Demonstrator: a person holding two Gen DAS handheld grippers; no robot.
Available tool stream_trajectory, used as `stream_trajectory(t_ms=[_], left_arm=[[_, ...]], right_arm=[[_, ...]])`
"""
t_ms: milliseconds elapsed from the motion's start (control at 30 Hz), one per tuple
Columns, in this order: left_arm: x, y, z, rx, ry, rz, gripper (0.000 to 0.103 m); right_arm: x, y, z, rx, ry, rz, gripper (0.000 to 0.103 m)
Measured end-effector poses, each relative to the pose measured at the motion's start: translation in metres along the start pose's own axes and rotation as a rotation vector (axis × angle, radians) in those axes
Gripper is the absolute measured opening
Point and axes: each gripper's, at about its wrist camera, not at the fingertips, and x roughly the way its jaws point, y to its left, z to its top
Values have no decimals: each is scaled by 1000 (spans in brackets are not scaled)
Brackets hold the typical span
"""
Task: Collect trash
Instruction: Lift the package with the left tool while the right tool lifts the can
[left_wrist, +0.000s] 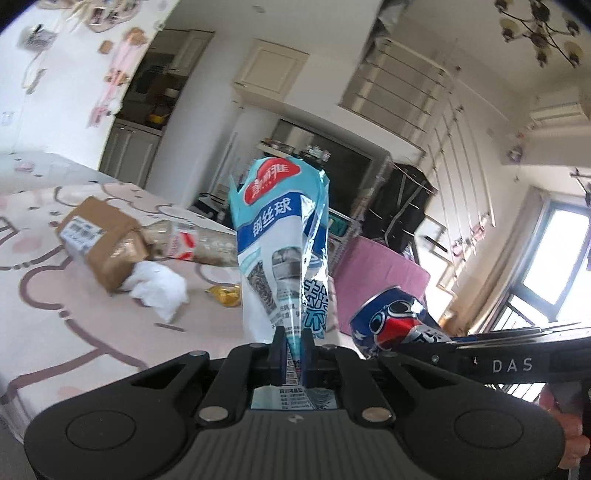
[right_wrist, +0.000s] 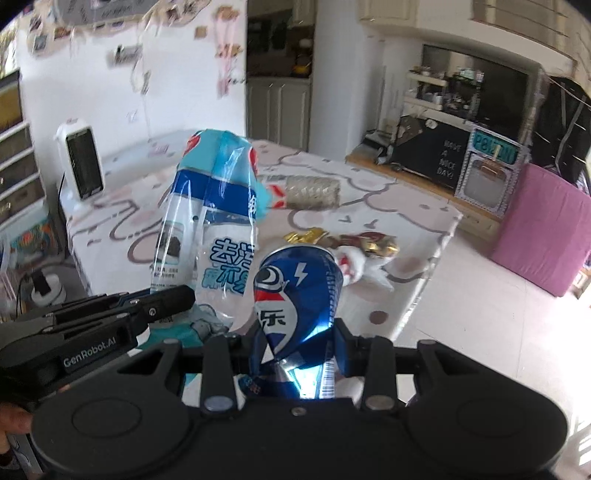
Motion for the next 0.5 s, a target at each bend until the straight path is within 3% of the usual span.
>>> stream_trajectory(t_ms=[267,500], left_arm=[[30,-53,-6,86,50,-92,6],[81,-97,-24,156,167,-185,6]], right_arm=[[-27,-63,-24,125,-57,-64,38],[-37,-123,-58,225,-52,-145,38]])
